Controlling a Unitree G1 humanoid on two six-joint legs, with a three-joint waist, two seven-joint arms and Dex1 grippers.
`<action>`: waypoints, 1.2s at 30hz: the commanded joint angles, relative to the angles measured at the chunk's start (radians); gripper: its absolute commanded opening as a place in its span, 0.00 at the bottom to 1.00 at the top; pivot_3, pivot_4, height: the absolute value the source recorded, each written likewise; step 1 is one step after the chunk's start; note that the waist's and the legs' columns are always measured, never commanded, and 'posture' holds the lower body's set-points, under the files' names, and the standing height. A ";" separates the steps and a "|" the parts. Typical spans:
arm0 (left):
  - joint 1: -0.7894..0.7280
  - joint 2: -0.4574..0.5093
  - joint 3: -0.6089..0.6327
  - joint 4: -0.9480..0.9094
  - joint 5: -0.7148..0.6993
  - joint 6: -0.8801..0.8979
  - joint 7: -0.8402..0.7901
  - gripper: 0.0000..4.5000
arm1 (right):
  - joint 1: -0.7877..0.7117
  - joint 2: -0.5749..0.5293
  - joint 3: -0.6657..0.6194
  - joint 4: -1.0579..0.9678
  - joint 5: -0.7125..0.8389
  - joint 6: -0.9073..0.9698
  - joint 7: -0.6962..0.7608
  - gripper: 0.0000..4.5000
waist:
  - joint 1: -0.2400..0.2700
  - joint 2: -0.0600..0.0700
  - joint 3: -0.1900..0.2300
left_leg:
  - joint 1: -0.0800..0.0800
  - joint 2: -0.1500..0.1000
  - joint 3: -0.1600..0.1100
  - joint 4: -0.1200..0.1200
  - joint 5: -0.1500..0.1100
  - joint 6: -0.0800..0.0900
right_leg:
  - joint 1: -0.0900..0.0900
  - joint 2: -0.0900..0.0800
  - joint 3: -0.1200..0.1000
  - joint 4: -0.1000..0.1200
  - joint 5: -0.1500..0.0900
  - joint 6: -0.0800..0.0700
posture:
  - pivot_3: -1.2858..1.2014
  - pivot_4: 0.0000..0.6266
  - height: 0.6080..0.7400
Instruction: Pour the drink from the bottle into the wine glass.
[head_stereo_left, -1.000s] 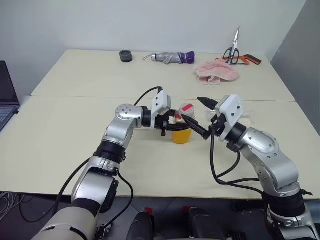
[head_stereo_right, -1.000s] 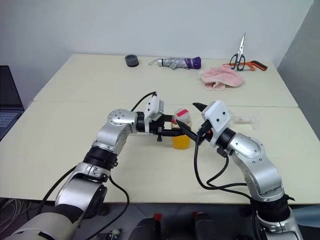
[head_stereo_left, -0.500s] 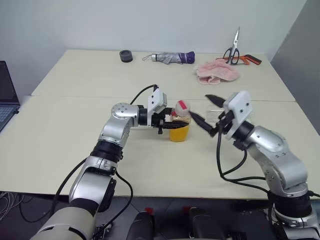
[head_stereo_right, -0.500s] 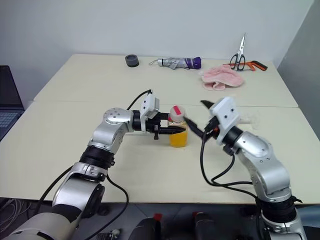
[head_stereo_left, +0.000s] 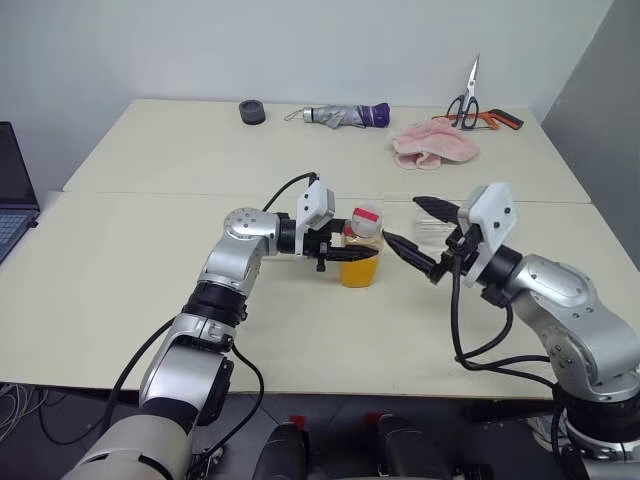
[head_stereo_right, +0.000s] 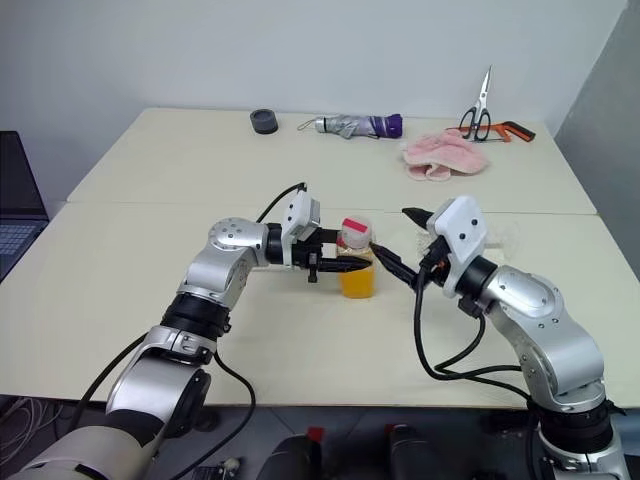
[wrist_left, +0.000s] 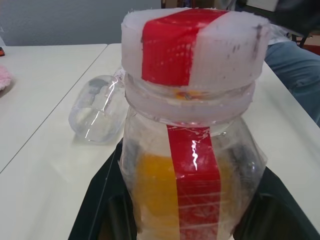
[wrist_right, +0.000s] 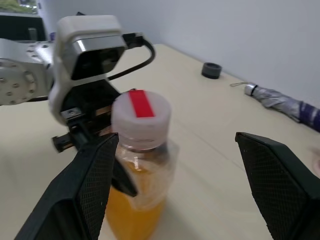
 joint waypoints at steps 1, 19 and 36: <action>-0.014 0.000 0.013 -0.030 -0.014 -0.012 -0.006 0.40 | -0.032 0.010 0.029 -0.049 0.006 -0.006 -0.006 0.88 | 0.000 0.000 0.000 | 0.000 0.000 0.000 0.000 0.000 0.000 | 0.000 0.000 0.000 0.000 0.000 0.000 | 0.52 0.24 1.00; -0.020 0.000 0.012 -0.029 -0.011 -0.011 -0.007 0.40 | -0.126 0.108 0.153 0.080 -0.186 -0.134 -0.067 0.88 | 0.000 0.000 0.000 | 0.000 0.000 0.000 0.000 0.000 0.000 | 0.000 0.000 0.000 0.000 0.000 0.000 | 0.52 0.24 1.00; -0.021 0.002 0.013 -0.024 -0.012 -0.015 -0.010 0.40 | -0.104 0.093 0.106 0.091 -0.195 -0.136 -0.057 0.88 | 0.000 0.000 0.000 | 0.000 0.000 0.000 0.000 0.000 0.000 | 0.000 0.000 0.000 0.000 0.000 0.000 | 0.52 0.24 1.00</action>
